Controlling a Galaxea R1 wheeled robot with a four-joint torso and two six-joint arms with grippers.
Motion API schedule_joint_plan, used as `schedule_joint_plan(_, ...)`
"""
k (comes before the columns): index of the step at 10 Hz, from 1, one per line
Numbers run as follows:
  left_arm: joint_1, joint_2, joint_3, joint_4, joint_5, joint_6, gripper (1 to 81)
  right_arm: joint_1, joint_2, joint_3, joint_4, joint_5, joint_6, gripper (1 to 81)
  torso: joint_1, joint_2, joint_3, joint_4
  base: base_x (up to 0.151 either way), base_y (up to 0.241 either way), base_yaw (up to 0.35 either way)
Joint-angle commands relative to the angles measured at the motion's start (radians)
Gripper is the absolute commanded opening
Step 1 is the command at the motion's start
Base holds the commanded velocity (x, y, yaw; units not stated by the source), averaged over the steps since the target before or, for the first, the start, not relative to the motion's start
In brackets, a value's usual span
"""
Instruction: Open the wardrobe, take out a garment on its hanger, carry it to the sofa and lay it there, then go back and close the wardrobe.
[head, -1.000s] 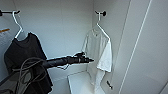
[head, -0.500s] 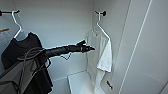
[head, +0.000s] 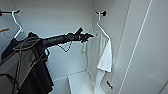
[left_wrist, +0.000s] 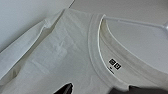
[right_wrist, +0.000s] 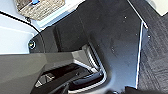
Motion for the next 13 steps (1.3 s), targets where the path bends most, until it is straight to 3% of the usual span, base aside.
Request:
schedule_joint_plan(1, -0.280, 0.029, -0.074, -0.109, -0.020, -0.007, 81.1, 0.028, 0.005, 0.003, 0.010, -0.055, 0.002, 81.1, 0.000, 0.000, 0.000, 0.000, 0.000, 0.000, 0.000)
schedule_joint_plan(5, -0.341, 0.052, -0.124, -0.258, -0.035, -0.015, 81.1, 0.025, 0.005, -0.006, 0.012, -0.035, 0.002, 81.1, 0.000, 0.000, 0.000, 0.000, 0.000, 0.000, 0.000)
schedule_joint_plan(7, -0.341, 0.080, -0.136, -0.279, -0.062, -0.016, 81.1, 0.019, 0.005, -0.012, 0.012, -0.034, 0.002, 81.1, 0.000, 0.000, 0.000, 0.000, 0.000, 0.000, 0.000)
schedule_joint_plan(10, -0.315, 0.109, -0.050, -0.288, -0.213, -0.016, 81.1, 0.019, 0.005, -0.012, 0.013, -0.034, 0.002, 81.1, 0.000, 0.000, 0.000, 0.000, 0.000, 0.000, 0.000)
schedule_joint_plan(13, -0.300, 0.131, -0.027, -0.321, -0.250, -0.018, 81.1, 0.020, 0.008, -0.012, 0.012, -0.034, 0.002, 81.1, 0.000, 0.000, 0.000, 0.000, 0.000, 0.000, 0.000)
